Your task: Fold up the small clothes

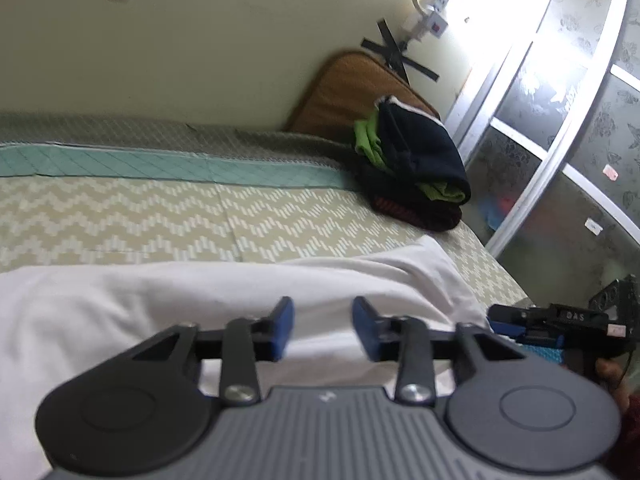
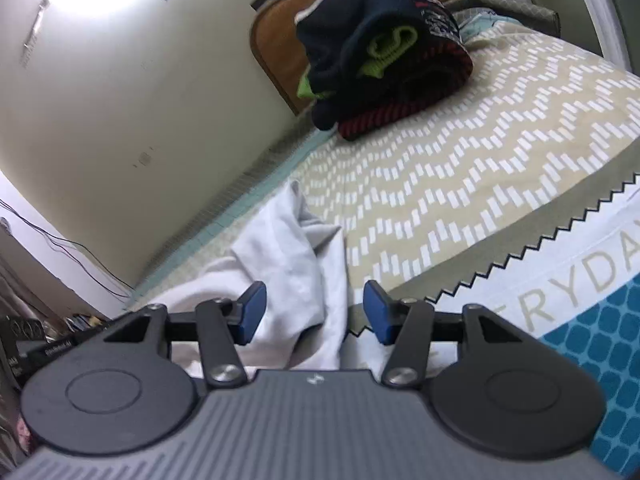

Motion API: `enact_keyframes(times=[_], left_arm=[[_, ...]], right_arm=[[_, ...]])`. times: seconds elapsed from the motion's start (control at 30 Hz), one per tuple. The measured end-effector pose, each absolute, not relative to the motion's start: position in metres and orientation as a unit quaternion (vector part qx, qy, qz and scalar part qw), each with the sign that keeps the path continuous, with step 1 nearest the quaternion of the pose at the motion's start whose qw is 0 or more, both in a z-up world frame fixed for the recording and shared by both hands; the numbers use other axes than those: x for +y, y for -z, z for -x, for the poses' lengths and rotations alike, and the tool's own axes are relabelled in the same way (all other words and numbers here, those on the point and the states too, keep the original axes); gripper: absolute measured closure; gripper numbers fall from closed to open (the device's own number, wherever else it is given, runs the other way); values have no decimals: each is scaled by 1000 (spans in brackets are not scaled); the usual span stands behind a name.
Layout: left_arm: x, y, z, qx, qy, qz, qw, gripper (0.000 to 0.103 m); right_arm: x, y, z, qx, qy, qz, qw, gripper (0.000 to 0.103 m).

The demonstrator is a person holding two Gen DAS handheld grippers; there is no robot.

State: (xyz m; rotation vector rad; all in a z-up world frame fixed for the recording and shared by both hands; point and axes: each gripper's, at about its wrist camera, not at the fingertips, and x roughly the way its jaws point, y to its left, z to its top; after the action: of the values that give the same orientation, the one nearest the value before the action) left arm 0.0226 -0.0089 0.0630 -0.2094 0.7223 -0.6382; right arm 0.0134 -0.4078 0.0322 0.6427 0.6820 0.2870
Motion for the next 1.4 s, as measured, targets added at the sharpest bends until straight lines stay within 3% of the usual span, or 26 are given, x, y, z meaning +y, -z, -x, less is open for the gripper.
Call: enact_keyframes(times=[0.1,0.2,0.33,0.43,0.5,0.53,0.7,0.93,1.07,1.2,1.4], left_arm=[[-26,-42,-32,387,290,71,872,91],[-33,-32,-29,371,272,41,887,96],[-26,-43,-28,393,267,51,878,96],[-6,-61,-19,377,287,78,877,85],[18,-78,-8,336,284,106,892,56],[38,-87,-1,313,275,126,900,50],[131,-106,27,264,188,188,927,49],[208,-93,60,271,93,230,930,48],[217,-84,59,285,86,246,922,43],[204,-84,52,291,104,236,921,33],[174,-92,42,279,142,203,928,24]], right_arm=[[-406,-21,-24,326,-152,-321,876,46],[-390,-18,-34,355,-187,-321,858,77],[-368,-47,-38,330,-237,-316,857,80],[-345,-81,-43,301,-296,-312,851,80],[-318,-101,-49,295,-329,-284,851,80],[-302,-108,-53,297,-345,-271,848,80],[-205,-122,-76,320,-419,-203,825,81],[-70,-91,-90,388,-491,-128,769,83],[-11,-52,-87,422,-481,-48,767,79],[-23,-55,-88,420,-536,-87,728,50],[-94,-90,-78,363,-541,-86,754,50]])
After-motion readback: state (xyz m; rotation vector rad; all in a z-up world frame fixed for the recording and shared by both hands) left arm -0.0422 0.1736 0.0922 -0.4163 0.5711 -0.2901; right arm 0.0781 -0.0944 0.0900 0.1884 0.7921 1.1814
